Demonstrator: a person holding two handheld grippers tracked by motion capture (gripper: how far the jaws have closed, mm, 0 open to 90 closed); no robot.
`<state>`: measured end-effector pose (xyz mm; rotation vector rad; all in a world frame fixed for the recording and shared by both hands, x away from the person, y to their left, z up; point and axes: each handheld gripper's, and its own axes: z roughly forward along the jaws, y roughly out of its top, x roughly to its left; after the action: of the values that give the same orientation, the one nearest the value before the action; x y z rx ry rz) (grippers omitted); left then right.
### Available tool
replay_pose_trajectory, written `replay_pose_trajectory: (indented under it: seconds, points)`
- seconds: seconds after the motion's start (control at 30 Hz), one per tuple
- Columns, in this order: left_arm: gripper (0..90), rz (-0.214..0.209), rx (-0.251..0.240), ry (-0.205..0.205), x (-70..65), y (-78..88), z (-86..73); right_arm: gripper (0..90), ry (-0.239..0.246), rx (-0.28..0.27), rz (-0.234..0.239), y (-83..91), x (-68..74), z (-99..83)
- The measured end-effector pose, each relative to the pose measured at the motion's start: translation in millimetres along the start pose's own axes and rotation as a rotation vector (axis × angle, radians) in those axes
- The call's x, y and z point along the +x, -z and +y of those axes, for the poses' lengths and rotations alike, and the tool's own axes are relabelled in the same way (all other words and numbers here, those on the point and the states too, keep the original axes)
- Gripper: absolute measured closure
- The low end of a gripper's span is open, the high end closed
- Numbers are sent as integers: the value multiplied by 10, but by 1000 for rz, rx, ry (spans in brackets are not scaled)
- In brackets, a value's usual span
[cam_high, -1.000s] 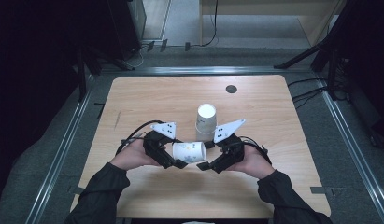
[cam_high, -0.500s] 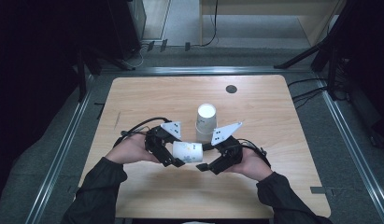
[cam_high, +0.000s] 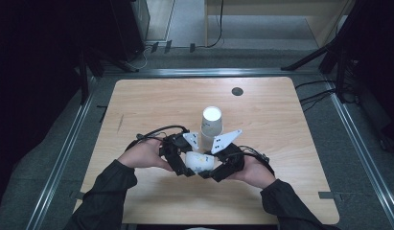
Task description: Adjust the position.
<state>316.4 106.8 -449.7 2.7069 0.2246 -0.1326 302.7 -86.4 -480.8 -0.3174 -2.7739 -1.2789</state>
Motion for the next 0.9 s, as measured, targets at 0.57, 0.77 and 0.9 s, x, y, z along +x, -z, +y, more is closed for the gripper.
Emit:
replay_pose_trajectory:
  seconds: [0.57,0.77,0.9]
  points:
    - [129,-7,-140,26,48,74,-125,331,22,-42,-5,146,-27,-15]
    - [129,-4,-182,51,35,91,-213,331,6,-76,2,225,-54,-7]
    - [130,-20,-228,71,27,99,-274,331,5,-87,18,238,-64,5]
